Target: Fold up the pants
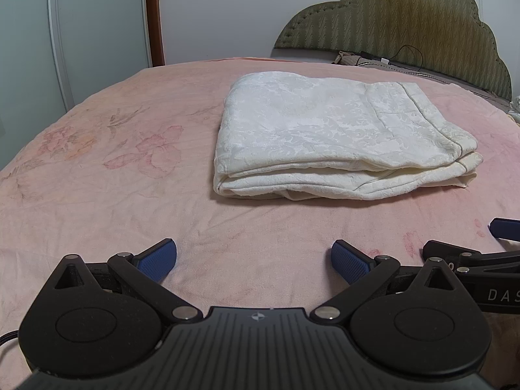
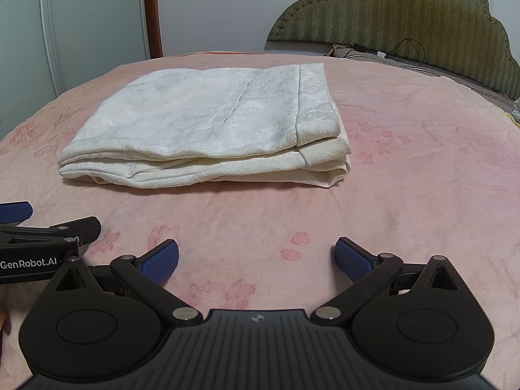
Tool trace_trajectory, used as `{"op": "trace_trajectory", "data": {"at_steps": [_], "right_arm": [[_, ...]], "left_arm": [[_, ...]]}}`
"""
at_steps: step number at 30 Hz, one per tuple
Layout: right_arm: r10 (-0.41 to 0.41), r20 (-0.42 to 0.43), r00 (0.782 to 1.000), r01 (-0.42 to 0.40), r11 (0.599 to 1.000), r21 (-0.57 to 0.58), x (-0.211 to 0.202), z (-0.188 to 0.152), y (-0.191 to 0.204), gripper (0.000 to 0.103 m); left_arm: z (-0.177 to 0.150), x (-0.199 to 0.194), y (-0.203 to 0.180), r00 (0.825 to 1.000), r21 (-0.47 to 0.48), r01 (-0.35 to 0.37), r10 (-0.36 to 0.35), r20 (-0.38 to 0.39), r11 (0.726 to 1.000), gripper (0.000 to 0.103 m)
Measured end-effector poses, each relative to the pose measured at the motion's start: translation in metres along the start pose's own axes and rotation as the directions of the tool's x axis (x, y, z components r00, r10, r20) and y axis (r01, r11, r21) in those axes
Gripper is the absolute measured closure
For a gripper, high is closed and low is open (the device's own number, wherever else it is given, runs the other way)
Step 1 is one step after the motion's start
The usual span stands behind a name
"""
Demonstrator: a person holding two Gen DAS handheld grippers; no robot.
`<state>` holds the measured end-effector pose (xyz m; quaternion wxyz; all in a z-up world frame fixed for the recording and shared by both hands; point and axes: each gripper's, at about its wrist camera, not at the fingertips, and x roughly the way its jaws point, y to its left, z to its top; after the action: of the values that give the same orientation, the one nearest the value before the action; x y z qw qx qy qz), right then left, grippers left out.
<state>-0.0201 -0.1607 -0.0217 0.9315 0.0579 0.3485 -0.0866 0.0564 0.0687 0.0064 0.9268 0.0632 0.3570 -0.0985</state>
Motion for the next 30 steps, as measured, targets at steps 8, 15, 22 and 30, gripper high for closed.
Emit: {"op": "trace_trajectory", "data": {"at_steps": [8,15,22,30], "right_arm": [[0.0,0.0,1.0,0.0,1.0,0.0,0.0003,0.0,0.0003,0.0],[0.0,0.0,1.0,0.0,1.0,0.0,0.0003,0.0002,-0.0001,0.0],[0.0,0.0,1.0,0.0,1.0,0.0,0.0004,0.0002,-0.0003,0.0],[-0.03,0.009,1.0,0.03,0.999,0.028,-0.0008,-0.0004,-0.0029,0.0]], "left_arm": [[-0.0002,0.0002,-0.0002,1.0,0.0,0.0,0.0,0.0,1.0,0.0],[-0.0001,0.0002,0.0003,1.0,0.0,0.0,0.0,0.0,1.0,0.0],[0.0,0.0001,0.0006,1.0,-0.001,0.001,-0.001,0.0,1.0,0.0],[-0.0006,-0.0006,0.0006,1.0,-0.006,-0.013,0.013,0.004,1.0,0.0]]}}
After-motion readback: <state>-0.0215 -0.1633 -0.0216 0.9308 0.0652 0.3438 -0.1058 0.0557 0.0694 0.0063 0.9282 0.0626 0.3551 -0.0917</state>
